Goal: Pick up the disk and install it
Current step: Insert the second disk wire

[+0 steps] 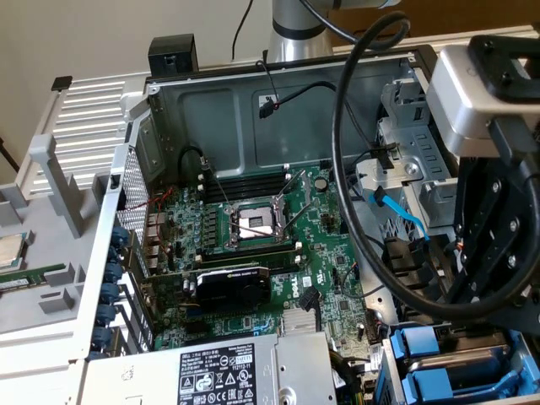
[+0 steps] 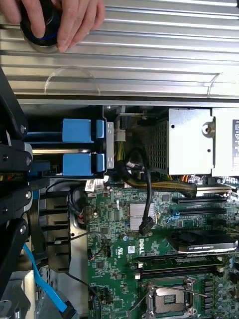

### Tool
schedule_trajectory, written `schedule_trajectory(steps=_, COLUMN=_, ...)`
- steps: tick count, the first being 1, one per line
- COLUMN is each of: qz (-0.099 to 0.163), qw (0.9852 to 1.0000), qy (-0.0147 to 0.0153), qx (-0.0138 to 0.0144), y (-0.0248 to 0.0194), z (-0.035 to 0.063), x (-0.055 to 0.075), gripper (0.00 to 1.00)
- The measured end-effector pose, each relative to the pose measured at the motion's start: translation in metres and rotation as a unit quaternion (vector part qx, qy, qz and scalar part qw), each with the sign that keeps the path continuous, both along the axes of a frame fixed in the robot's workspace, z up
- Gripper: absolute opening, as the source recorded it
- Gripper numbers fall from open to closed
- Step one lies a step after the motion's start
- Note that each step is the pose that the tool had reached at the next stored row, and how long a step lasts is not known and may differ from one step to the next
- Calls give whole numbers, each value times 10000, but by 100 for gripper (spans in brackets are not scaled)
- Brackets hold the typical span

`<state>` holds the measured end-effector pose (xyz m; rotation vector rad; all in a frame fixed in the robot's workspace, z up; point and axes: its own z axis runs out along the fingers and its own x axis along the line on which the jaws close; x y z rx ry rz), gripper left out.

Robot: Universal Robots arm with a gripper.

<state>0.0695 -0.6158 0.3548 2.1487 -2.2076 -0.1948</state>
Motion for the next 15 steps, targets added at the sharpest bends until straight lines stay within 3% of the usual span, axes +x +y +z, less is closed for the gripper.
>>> schedule_trajectory(steps=15, qz=0, qw=10000, qy=0, qx=4, y=-1, z=-27, x=29, gripper=16)
